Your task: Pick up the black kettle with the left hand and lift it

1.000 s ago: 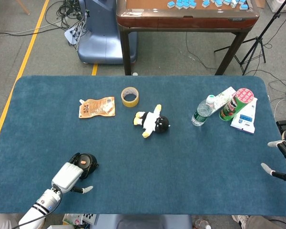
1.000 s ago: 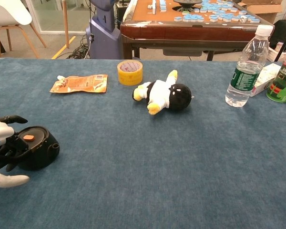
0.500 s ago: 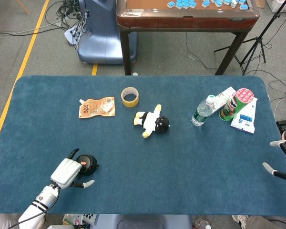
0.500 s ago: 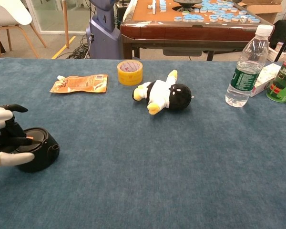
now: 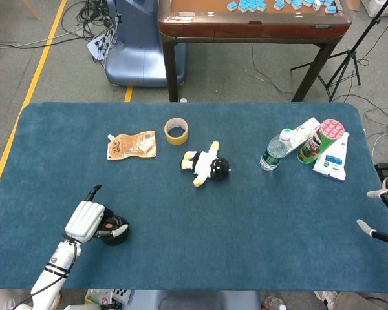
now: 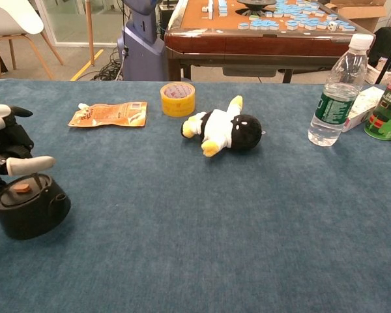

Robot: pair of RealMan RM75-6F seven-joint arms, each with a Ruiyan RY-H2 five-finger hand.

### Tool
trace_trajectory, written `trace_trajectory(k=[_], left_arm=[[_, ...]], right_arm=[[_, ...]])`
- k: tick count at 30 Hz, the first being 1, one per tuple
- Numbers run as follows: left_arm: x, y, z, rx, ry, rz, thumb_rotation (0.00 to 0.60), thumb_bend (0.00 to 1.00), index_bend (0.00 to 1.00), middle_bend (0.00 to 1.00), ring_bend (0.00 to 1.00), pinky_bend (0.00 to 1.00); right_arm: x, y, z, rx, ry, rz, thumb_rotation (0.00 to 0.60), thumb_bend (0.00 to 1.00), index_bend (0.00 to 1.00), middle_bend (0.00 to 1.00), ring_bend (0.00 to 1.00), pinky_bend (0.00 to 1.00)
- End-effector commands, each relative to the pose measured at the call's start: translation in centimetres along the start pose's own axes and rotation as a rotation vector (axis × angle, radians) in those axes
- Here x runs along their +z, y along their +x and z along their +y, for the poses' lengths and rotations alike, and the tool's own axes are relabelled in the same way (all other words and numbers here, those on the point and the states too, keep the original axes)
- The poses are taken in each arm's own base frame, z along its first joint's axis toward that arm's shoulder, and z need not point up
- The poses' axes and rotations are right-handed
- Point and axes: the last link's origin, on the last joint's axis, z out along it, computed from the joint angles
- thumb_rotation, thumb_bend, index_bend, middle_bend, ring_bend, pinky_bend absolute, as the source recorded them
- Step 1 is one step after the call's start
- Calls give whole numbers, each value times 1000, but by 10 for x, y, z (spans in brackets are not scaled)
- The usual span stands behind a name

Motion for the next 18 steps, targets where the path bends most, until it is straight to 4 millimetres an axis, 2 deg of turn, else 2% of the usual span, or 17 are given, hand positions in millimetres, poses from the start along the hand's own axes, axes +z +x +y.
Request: trace_trajectory(k=[1,4,18], left_arm=[[2,3,0,-16,18,25,279,149,965,1000,911,19],[5,7,-1,-44,43,60,320,148,986,1000,925,20],[16,17,-7,-89,105,149,287,148,1000,1000,948,20]], right_arm=[[0,0,1,0,-2,-1,600,146,355,360,224,208],[0,-1,1,2,-5,-2,600,146,355,360,224,208],[1,-3,2,0,-11,-7,600,146,355,360,223,203]])
